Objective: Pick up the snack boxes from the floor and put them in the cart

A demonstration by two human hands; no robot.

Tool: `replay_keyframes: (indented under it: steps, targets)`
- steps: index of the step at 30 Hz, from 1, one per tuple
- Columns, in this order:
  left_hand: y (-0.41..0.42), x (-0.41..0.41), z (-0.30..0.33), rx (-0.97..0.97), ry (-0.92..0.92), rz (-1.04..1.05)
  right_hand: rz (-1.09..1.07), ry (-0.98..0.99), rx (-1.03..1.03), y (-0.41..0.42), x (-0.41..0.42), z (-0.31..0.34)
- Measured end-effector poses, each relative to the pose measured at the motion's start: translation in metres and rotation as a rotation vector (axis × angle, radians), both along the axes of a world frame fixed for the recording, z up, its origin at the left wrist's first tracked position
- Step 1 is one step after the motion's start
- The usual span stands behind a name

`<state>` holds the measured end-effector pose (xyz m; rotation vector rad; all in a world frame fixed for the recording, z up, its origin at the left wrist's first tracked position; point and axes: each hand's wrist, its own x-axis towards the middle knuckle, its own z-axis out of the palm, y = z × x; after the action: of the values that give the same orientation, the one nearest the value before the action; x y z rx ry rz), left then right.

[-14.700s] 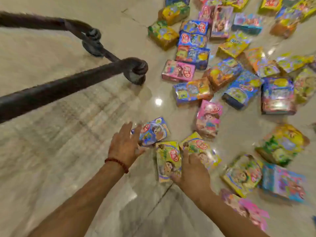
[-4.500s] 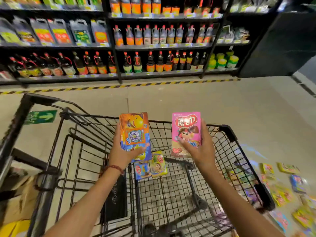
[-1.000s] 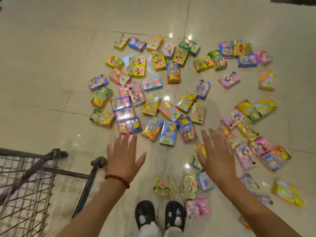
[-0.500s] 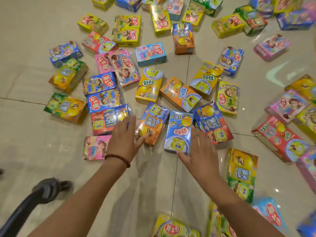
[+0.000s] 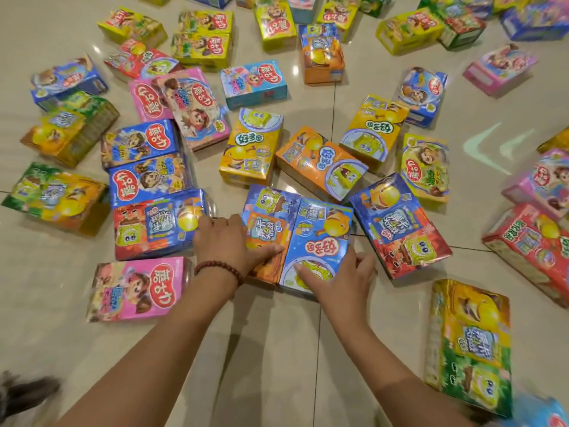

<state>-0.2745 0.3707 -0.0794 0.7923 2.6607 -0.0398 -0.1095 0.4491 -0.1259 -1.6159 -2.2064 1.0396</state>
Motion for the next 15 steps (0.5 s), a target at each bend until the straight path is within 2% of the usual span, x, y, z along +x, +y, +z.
replay_keyframes:
  steps: [5,7,10,15]
  targets:
    - [-0.011,0.010,-0.012,0.536,-0.364,0.133,-0.068,0.216,-0.100,-0.011,0.011,-0.001]
    - [-0.017,0.016,-0.014,0.639,-0.454,0.184,-0.063,0.257,-0.151,-0.011,0.014,0.002]
    - [-0.029,0.029,-0.004,0.744,-0.497,0.275,-0.014,0.260,-0.184,-0.007,0.021,0.021]
    - [-0.049,0.054,0.076,0.869,-0.512,0.412,0.031,0.257,-0.187,0.000,0.042,0.107]
